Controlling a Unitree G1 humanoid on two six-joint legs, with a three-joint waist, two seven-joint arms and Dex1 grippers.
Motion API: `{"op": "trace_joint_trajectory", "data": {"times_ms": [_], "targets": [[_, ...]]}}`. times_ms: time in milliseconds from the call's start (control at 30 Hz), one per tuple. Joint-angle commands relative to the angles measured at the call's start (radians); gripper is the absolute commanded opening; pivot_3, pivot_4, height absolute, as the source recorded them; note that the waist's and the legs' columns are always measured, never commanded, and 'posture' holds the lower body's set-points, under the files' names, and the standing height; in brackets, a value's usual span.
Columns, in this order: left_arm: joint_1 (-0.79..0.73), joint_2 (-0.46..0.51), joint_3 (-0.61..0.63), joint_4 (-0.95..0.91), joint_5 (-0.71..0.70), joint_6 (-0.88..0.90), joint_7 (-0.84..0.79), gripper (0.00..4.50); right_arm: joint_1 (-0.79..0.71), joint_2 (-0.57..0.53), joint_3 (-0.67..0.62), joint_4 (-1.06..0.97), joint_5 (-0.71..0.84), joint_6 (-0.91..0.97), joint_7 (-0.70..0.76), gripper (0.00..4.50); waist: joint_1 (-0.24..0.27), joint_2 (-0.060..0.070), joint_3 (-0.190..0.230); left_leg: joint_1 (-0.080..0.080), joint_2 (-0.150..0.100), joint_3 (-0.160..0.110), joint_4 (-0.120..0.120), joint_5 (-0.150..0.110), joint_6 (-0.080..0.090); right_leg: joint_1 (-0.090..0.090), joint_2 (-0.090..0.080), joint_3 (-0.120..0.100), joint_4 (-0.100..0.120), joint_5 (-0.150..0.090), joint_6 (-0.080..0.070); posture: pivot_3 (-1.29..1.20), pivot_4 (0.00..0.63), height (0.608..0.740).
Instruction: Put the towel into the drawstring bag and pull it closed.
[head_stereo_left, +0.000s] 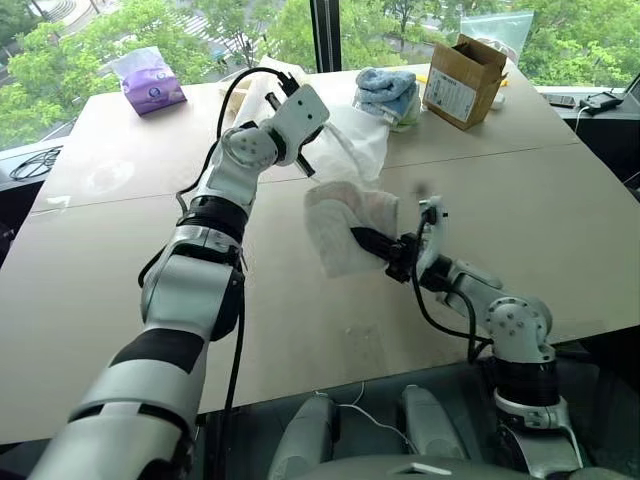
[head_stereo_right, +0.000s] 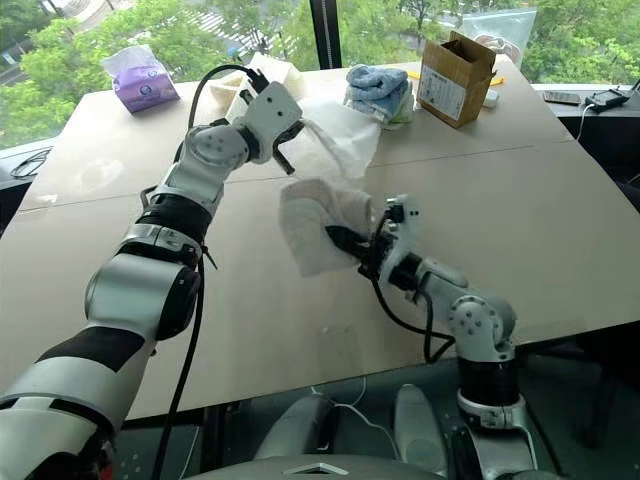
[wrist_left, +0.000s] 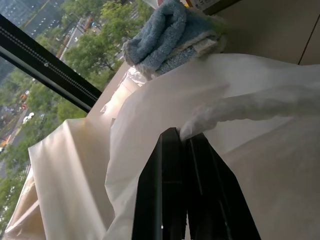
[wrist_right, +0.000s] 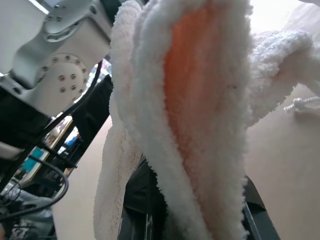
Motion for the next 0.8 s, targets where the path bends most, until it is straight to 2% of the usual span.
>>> {"op": "trace_joint_trajectory", "data": {"times_ms": [33, 267, 467, 700, 800], "targets": [[-0.006, 0.007, 0.025, -0.163, -0.047, 0.166, -0.071, 0.02, -0.057, 0.087, -0.074, 0.060, -0.014, -0.087, -0.122, 0.00, -0.001, 0.000, 0.000, 0.000, 0.000, 0.000, 0.000, 0.000, 0.000, 0.000, 0.000, 0.000, 0.000, 0.000, 0.000, 0.00, 0.150, 0.740], [0.074, 0.021, 0.017, -0.442, -0.125, 0.466, -0.192, 0.02, -0.138, 0.226, -0.223, 0.185, 0.034, -0.230, -0.292, 0.00, -0.002, 0.000, 0.000, 0.000, 0.000, 0.000, 0.000, 0.000, 0.000, -0.002, 0.000, 0.001, 0.001, 0.000, 0.000, 0.00, 0.150, 0.740], [0.194, 0.041, -0.014, -0.658, -0.174, 0.615, -0.271, 0.02, -0.189, 0.281, -0.283, 0.219, 0.204, -0.298, -0.358, 0.00, -0.010, 0.001, 0.000, 0.001, 0.003, 0.001, -0.002, 0.000, -0.001, -0.003, 0.001, 0.003, 0.001, 0.000, 0.000, 0.00, 0.150, 0.740], [0.240, 0.007, -0.011, -0.791, -0.227, 0.747, -0.248, 0.02, -0.195, 0.260, -0.200, 0.204, 0.313, -0.271, -0.376, 0.00, -0.007, 0.001, 0.000, 0.001, 0.003, 0.002, -0.002, 0.000, -0.001, -0.002, 0.002, 0.003, 0.001, 0.000, 0.000, 0.00, 0.150, 0.740], [0.247, -0.023, 0.012, -0.851, -0.277, 0.810, -0.236, 0.02, -0.187, 0.241, -0.141, 0.198, 0.310, -0.239, -0.399, 0.00, -0.007, 0.001, 0.000, 0.001, 0.003, 0.002, -0.002, 0.000, -0.001, -0.002, 0.002, 0.003, 0.001, 0.000, 0.000, 0.00, 0.150, 0.740]]}}
